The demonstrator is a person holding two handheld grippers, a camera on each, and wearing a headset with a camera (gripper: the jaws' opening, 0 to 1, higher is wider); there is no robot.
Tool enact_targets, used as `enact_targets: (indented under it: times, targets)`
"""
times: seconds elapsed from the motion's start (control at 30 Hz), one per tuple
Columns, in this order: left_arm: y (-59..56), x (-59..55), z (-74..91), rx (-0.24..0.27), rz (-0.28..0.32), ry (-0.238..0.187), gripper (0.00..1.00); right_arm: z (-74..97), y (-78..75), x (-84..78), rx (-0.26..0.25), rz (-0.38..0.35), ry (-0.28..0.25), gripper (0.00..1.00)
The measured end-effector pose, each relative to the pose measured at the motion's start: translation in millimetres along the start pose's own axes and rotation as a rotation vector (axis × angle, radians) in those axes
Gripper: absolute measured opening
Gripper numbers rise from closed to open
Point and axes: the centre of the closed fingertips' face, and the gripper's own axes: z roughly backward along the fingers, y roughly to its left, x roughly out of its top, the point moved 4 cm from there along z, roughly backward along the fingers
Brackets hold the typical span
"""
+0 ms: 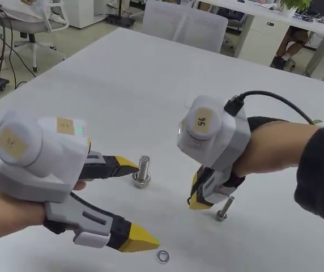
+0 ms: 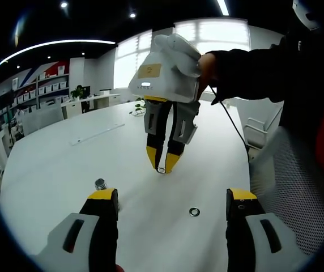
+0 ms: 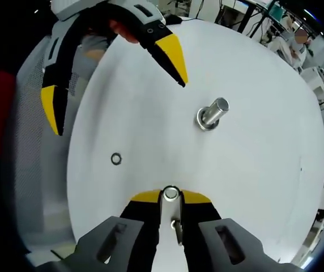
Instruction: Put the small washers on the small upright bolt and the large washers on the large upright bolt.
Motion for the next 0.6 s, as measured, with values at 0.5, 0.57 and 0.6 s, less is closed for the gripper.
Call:
enact_targets:
  times: [0.5, 0.57, 0.6]
  targets:
    - [-2.2, 0.0, -1.6, -0.008, -0.003, 0.003, 0.78, 30.9, -1.5, -10.7, -0.033, -0.019, -0.01, 0.13]
    - [-2.8, -0.2, -2.0, -0.01, -0.004, 0.005, 0.78, 35.5, -2.2, -13.0, -0.042, -0.022, -0.011, 0.13]
    - [-3.1, -0.2, -2.2, -0.011, -0.004, 0.006, 0.78, 37.2, -2.2, -13.9, -0.043, -0.024, -0.011, 0.13]
